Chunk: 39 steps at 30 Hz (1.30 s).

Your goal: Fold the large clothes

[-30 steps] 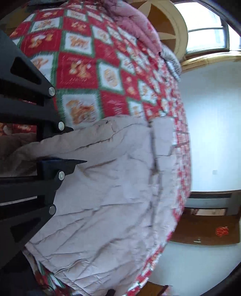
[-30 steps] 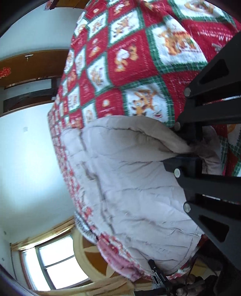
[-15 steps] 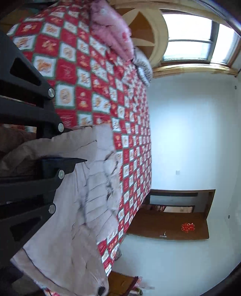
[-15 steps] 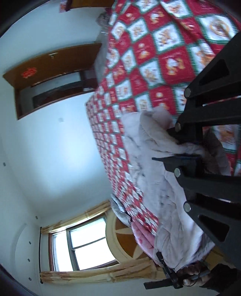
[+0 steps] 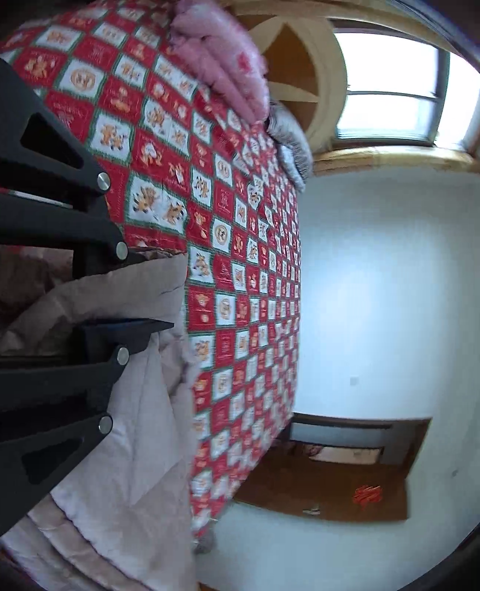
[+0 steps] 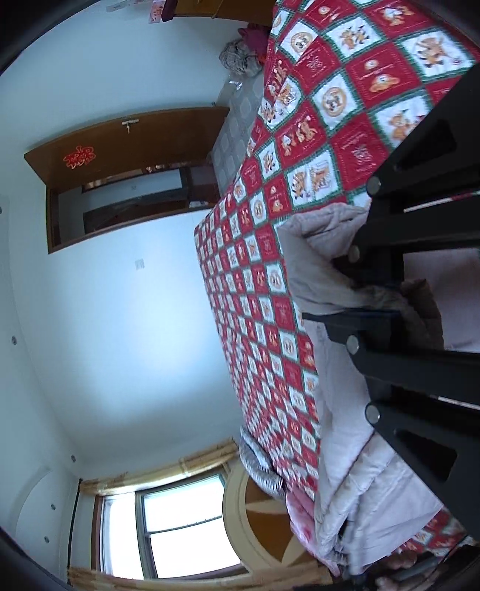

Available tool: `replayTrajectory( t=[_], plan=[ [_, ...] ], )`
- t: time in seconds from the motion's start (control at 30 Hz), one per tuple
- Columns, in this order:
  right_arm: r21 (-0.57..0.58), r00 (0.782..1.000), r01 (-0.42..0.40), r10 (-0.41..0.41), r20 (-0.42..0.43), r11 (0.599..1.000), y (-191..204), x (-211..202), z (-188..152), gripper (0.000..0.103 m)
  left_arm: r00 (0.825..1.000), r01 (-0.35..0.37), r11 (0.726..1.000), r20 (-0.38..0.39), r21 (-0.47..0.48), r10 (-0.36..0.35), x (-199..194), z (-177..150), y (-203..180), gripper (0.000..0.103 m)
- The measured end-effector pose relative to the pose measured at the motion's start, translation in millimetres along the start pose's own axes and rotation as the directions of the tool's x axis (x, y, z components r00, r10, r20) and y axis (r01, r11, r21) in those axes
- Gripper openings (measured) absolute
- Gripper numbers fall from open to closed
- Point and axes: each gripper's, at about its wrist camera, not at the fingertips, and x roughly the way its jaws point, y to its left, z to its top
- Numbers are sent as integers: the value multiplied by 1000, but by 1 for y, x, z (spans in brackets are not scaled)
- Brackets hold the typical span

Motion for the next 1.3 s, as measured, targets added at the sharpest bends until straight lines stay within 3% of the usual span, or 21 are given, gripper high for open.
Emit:
replayTrajectory(
  t=[0.1,0.2,0.37,0.47,0.6,0.7,0.8,0.87,0.97,1.03,1.07,1.1,1.17,1.3],
  plan=[
    [17,1000,21,-21,-20,1000,-6,26,5,10,999,34,996,17,-87,-32,17,13,6,23],
    [22,997,62,-61,-44,998,-6,56,10,10,1000,-31,998,-6,-63,31,45,20,-7,23],
    [28,986,118,-114,-118,993,-13,110,8,10,998,-65,995,-20,-79,63,84,23,-12,26],
    [6,979,135,-133,-153,991,-11,137,3,10,978,-192,981,-82,31,194,127,10,-29,26],
    [-28,967,164,-166,-194,986,-6,169,-4,10,949,-266,959,-149,102,279,178,-12,-37,26],
    [-44,954,185,-191,-233,982,-8,191,-9,11,946,-245,969,-215,23,244,201,-14,-24,27],
    [-55,939,199,-206,-274,978,-15,210,-15,12,956,-188,977,-245,-99,159,210,-1,-7,29],
    [-61,931,199,-208,-299,978,-16,220,-19,16,962,-159,973,-248,-165,115,214,9,2,30],
    [-95,923,212,-231,-309,973,-10,233,-21,20,964,-170,959,-241,-229,113,215,18,5,31],
    [-108,914,214,-238,-328,971,-8,241,-24,21,969,-201,942,-197,-270,151,207,19,8,43],
    [-110,915,211,-236,-327,971,-8,242,-26,22,957,-274,923,-175,-271,232,201,18,9,79],
    [-114,916,207,-234,-326,972,-8,242,-27,24,945,-321,907,-156,-274,287,198,17,11,102],
    [-107,918,192,-217,-330,975,-9,242,-28,26,933,-359,892,-99,-275,345,189,16,14,102],
    [-89,923,164,-185,-337,982,-9,244,-24,33,934,-357,910,-76,-210,349,183,18,0,102]
  ],
)
